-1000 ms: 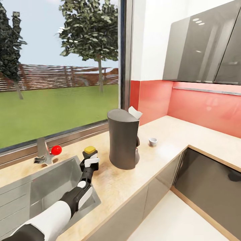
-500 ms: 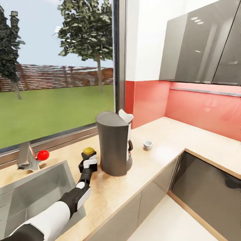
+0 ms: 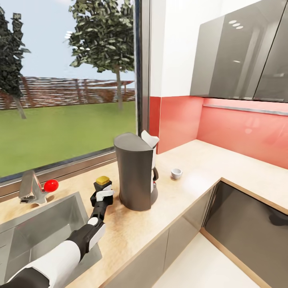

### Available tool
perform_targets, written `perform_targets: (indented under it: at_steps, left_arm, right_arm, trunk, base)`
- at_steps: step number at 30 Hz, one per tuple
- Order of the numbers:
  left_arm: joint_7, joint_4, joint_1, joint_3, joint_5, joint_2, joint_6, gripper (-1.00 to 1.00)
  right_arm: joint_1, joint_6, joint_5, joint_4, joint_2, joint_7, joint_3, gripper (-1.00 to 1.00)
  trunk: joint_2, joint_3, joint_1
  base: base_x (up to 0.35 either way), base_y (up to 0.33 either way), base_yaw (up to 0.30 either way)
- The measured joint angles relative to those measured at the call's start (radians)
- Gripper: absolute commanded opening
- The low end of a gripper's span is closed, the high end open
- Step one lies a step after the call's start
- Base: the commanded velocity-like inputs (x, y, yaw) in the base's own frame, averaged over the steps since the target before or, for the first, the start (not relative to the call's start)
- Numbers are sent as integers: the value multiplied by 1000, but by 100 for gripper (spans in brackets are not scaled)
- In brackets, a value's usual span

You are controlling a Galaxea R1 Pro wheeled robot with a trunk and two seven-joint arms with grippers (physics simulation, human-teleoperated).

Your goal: Set up a coffee station on the kitchen countertop: keep the coffee maker on the countertop, move the bottle of coffee from the kitchen shelf to the counter next to the coffee maker, place a paper coffee filter on top of the coffee maker, put the saucer next to the coffee maker with the coffee cup on the saucer, and place the electric kettle next to the coffee maker.

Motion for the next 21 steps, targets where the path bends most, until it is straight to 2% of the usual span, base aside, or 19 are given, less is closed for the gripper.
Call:
perform_targets:
  at_steps: [7,13,21]
  left_arm:
    - [0,-2,0,1,1,8,-2,-100]
    - [-1,0,0,-3,0,13,-45,-100]
    - [-1,-1,0,-11,0,10,-55,-100]
  right_arm:
    - [0,0,-2,0,0,-1,-3,100]
    - [0,1,-2,0,2,-1,-3,100]
    - [0,0,-2,0,2,-1,-2,100]
  trunk:
    - [0,-8,0]
    - [0,-17,0]
    - [-56,-54,31]
  base:
    - [0,0,25]
    - [0,0,70]
    - [0,0,59]
